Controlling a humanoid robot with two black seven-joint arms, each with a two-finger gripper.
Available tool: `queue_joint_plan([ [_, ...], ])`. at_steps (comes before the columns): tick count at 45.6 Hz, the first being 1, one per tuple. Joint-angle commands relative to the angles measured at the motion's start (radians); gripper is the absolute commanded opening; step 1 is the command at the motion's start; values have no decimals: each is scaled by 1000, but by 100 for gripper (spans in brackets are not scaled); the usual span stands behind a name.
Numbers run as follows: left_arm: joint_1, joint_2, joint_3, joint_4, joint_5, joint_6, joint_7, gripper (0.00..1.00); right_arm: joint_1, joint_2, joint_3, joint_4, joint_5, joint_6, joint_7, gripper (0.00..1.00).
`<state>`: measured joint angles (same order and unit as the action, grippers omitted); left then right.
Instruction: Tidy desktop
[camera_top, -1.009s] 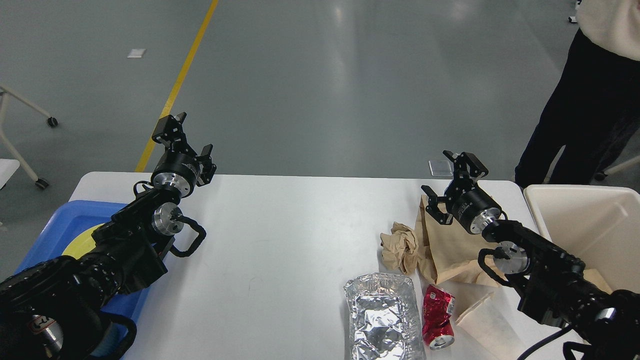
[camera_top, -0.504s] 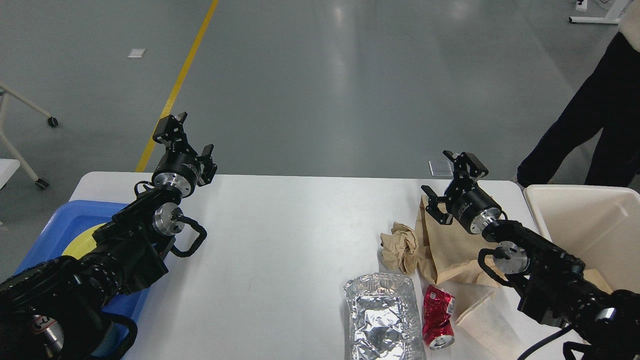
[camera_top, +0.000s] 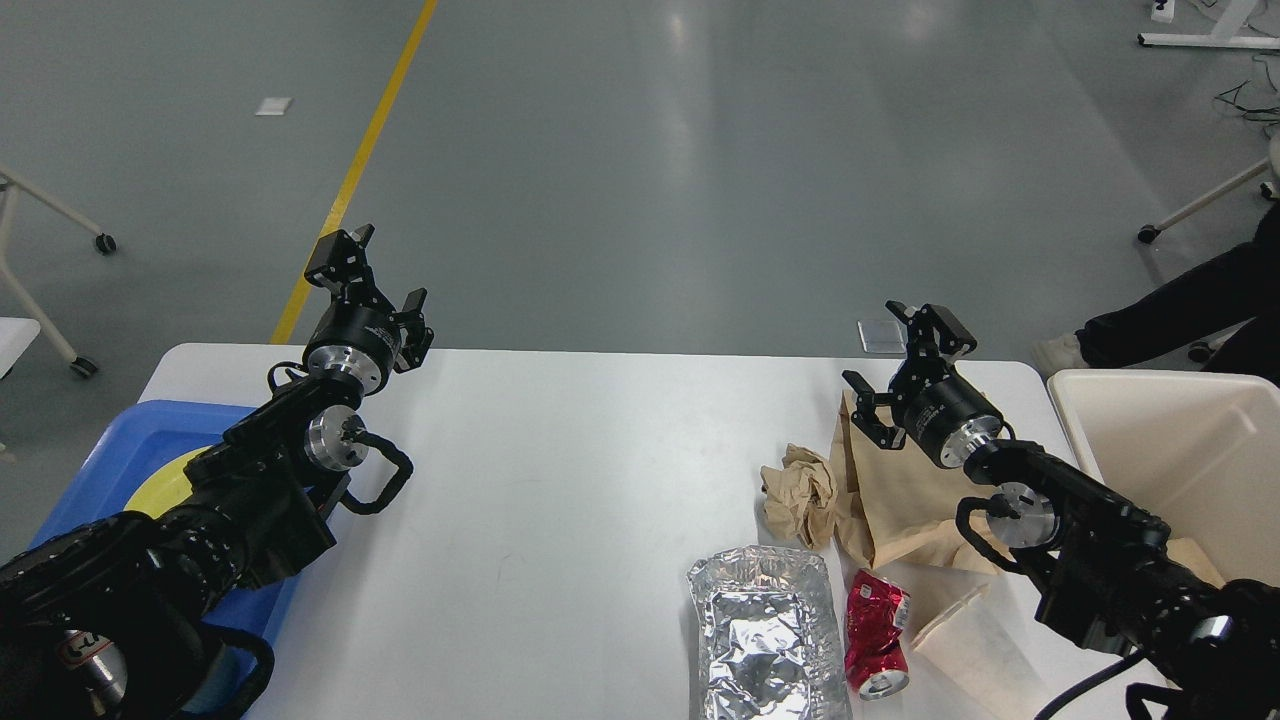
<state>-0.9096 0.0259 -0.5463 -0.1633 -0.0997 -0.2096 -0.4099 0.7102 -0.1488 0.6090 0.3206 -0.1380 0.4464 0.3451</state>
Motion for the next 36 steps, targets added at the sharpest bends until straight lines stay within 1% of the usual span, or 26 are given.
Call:
queue_joint_plan([
  [1, 0, 0, 0, 1, 0, -1, -1, 96, 0, 0, 0, 0, 0, 0, 0, 100],
  [36, 0, -1, 0, 1, 0, -1, 0, 96, 0, 2, 0, 0, 0, 0, 0, 100],
])
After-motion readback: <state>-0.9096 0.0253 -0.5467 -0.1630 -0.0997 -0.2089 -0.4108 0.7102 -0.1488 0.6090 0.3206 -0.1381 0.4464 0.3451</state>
